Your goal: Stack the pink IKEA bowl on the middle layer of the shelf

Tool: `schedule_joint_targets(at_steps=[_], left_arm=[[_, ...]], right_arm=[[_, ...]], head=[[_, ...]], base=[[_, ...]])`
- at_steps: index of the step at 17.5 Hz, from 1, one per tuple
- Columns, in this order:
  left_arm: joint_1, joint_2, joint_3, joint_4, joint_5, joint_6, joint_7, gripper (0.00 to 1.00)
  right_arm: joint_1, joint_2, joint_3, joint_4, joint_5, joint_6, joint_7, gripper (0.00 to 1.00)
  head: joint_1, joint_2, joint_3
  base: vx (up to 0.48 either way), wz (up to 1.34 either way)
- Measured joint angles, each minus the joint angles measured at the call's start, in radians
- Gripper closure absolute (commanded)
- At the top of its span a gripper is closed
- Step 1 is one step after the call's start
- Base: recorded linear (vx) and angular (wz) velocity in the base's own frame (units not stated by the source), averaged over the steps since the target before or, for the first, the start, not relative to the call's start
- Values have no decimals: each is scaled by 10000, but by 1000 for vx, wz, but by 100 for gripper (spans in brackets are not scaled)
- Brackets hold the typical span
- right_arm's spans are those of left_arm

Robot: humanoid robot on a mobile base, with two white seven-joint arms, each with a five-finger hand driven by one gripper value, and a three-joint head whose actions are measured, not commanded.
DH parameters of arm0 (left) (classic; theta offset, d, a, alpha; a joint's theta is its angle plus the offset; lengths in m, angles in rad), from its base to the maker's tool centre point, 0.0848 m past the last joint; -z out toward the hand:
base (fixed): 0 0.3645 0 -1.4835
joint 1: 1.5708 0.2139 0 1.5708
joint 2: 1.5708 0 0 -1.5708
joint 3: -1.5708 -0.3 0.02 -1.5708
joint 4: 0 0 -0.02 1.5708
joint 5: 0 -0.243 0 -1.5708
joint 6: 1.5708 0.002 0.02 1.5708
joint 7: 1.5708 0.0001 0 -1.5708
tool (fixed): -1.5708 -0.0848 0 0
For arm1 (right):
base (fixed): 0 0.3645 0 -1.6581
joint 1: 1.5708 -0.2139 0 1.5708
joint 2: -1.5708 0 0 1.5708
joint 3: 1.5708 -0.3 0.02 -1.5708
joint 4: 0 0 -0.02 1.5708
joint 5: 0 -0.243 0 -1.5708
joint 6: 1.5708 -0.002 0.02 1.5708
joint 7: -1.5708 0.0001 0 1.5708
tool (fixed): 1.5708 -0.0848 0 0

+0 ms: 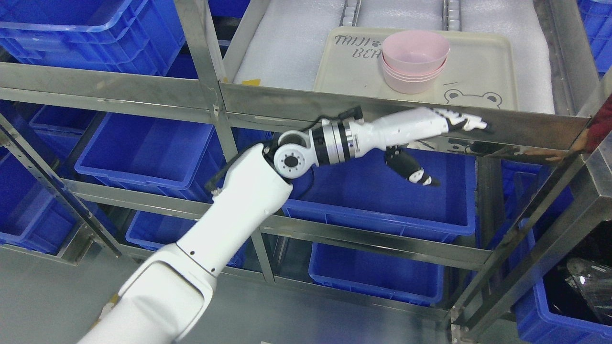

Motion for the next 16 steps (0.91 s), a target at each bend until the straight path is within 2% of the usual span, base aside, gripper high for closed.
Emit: schedule_joint_targets(at_steps=[5,8,11,16], left_arm=[[2290,0,216,-164,268,-94,65,12],[3490,0,657,-86,405,-1,1484,12],[4264,0,1271,-26,795,935,3347,11],[5059,0,2216,-241,1742,2387,4616,8]], right_arm=[[1,0,0,0,0,0,-51,0],[0,0,0,0,0,0,-54,0],[0,0,0,0,0,0,-55,0],[1,0,0,0,0,0,-57,0]], head=[[0,0,0],[0,0,0],[0,0,0],[0,0,0]], base=[[0,0],[0,0],[0,0],[0,0]])
